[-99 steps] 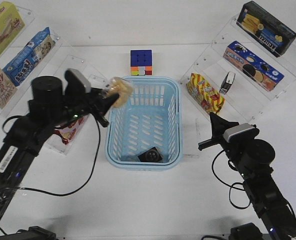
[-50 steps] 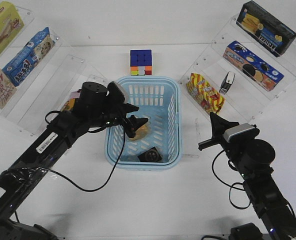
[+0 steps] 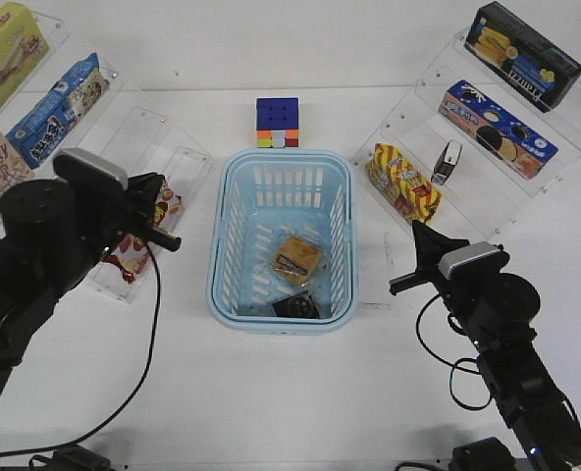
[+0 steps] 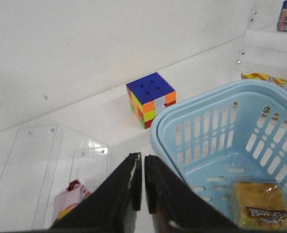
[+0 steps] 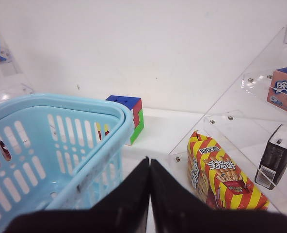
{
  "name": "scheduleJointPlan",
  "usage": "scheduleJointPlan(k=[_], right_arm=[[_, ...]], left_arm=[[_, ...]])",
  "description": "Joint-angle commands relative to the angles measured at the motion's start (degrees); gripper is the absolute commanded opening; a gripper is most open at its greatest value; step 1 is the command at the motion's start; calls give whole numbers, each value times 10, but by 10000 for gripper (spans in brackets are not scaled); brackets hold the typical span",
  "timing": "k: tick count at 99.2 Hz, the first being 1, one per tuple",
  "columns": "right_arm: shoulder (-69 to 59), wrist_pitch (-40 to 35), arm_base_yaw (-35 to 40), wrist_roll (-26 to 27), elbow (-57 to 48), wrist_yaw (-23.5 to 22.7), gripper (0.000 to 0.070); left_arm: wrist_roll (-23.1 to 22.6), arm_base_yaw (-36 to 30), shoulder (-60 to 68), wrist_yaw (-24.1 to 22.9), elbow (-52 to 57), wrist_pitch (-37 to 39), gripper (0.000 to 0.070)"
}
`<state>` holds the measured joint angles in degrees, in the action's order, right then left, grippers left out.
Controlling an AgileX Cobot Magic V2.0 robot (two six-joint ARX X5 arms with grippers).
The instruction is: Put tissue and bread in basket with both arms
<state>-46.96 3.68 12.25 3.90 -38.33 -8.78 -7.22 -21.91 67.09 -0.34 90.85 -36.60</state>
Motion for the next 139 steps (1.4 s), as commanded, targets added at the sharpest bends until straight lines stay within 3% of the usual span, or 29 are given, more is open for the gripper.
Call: scheduleJointPlan(k=[1,13,30,38,58,94,100,119,139], right_arm=[[-3,6,0,8,-7,2,0],[-3,6,1,8,-7,2,0],[-3,6,0,8,-7,2,0],[-3,6,1,8,-7,2,0],[-3,6,0,8,-7,2,0],[-3,6,0,8,-7,2,0],[-3,6,0,8,-7,2,0],[-3,6,1,8,-7,2,0],[-3,6,1,8,-7,2,0]], left_arm=[[24,7,-15,-4,-25,-4,1],[26,24,-96,-34,-170,76,1],[28,32,-222,-42,-447,351,1],[44,32,-254,-42,-522,428,1],[51,31,-282,-41,-538,366,1],[43,32,-309,-45,-540,364,1],[53,37,-324,-69,-544,362,1],[54,107,-419,-64,-663,445,1],[83,191,-577,-27,-800,436,1]])
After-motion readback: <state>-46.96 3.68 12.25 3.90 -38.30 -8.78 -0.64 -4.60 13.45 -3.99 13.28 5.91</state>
